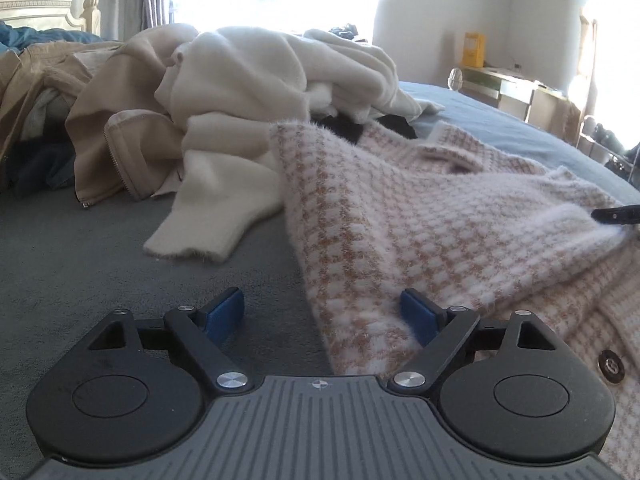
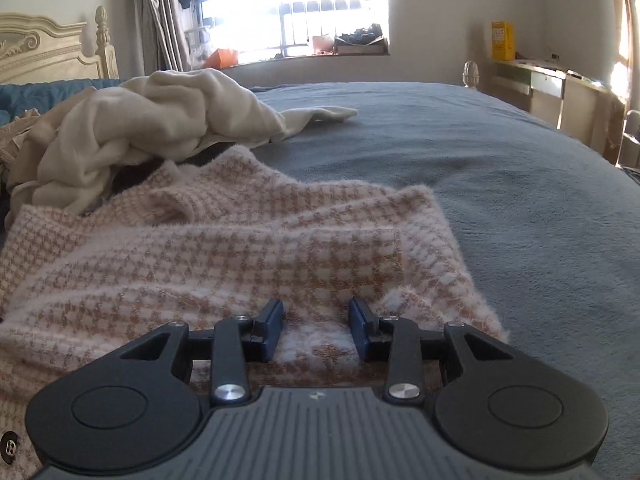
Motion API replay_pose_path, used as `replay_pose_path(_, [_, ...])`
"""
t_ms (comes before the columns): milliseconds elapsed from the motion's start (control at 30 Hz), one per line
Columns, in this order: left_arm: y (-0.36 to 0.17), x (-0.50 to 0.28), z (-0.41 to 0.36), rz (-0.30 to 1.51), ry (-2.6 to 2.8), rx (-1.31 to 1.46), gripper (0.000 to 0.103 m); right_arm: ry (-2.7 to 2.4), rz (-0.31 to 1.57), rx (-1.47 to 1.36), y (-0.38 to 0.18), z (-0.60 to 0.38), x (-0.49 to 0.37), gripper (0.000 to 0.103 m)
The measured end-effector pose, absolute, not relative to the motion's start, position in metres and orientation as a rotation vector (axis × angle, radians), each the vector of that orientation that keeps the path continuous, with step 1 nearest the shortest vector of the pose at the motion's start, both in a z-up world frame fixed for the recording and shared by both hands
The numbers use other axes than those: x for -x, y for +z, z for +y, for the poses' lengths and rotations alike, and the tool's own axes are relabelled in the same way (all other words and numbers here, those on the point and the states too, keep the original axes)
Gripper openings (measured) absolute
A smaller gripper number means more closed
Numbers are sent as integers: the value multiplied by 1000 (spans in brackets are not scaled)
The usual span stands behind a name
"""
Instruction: Fold clothes
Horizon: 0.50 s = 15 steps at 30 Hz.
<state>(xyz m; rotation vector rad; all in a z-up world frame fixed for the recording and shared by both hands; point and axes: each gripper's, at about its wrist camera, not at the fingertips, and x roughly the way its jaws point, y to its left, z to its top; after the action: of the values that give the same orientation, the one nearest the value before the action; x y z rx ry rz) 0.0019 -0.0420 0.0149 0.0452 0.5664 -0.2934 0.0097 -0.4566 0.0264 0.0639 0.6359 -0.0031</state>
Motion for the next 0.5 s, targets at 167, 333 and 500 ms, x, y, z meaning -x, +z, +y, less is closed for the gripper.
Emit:
replay_pose_path(167, [49, 1, -53, 434, -356, -21, 85, 51, 553, 11, 54, -434, -12, 39])
replay_pose_path(333, [36, -40, -92, 530, -458, -60, 84, 53, 623, 17, 22, -431, -48, 37])
replay_pose_path(500, [12, -67, -81, 634, -430, -34, 87, 72, 594, -23, 8, -439, -46, 34])
